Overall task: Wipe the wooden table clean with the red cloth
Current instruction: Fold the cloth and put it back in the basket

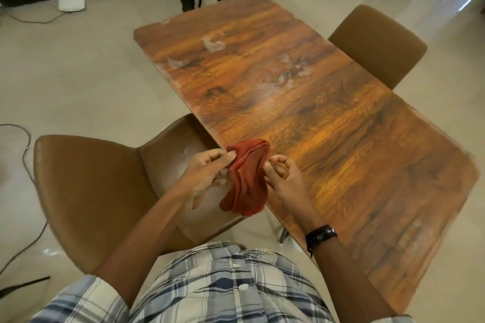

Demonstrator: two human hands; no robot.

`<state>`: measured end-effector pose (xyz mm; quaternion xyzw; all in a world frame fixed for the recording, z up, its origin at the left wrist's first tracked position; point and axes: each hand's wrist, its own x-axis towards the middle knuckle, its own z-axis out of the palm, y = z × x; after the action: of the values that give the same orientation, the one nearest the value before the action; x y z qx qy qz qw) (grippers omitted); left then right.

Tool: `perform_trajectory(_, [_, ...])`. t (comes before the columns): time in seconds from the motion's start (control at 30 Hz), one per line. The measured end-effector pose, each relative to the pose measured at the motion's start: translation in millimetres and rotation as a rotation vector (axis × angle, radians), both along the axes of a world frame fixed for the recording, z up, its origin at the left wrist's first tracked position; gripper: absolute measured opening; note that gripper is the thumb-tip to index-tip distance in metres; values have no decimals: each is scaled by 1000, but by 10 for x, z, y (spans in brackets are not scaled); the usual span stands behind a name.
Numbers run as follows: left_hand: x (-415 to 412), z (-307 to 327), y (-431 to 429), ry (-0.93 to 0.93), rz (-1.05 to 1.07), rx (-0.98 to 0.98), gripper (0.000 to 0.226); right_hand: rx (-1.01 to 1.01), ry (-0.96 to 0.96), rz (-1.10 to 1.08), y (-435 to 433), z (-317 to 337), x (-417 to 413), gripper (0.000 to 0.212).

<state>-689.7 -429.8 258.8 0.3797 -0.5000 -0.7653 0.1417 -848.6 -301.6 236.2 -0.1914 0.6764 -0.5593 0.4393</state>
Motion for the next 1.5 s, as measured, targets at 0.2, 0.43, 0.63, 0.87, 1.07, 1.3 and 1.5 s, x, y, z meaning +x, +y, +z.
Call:
perform_trajectory(0.2, [-165, 185, 115, -74, 113, -178, 20, 31, -109, 200, -132, 56, 102, 48])
perform_trajectory(0.43, [-18, 397, 130, -188, 164, -393, 19, 6, 69, 402, -270, -26, -64, 49])
perform_trajectory(0.63, [150, 563, 172, -227, 110, -529, 20, -13, 469, 564, -508, -261, -146, 29])
perform_trajectory(0.87, [503, 643, 250, -311, 145, -612, 24, -62, 703, 759, -562, -351, -206, 24])
perform_trajectory(1.07, [938, 591, 402, -418, 310, -665, 19, -129, 858, 823, -661, -246, -131, 15])
perform_trajectory(1.3, [1613, 319, 756, -478, 605, -585, 13, -202, 1000, 924, -780, -42, 203, 13])
perform_trajectory(1.5, [2141, 247, 1134, -497, 868, -629, 12, -338, 982, 906, -739, 325, 761, 11])
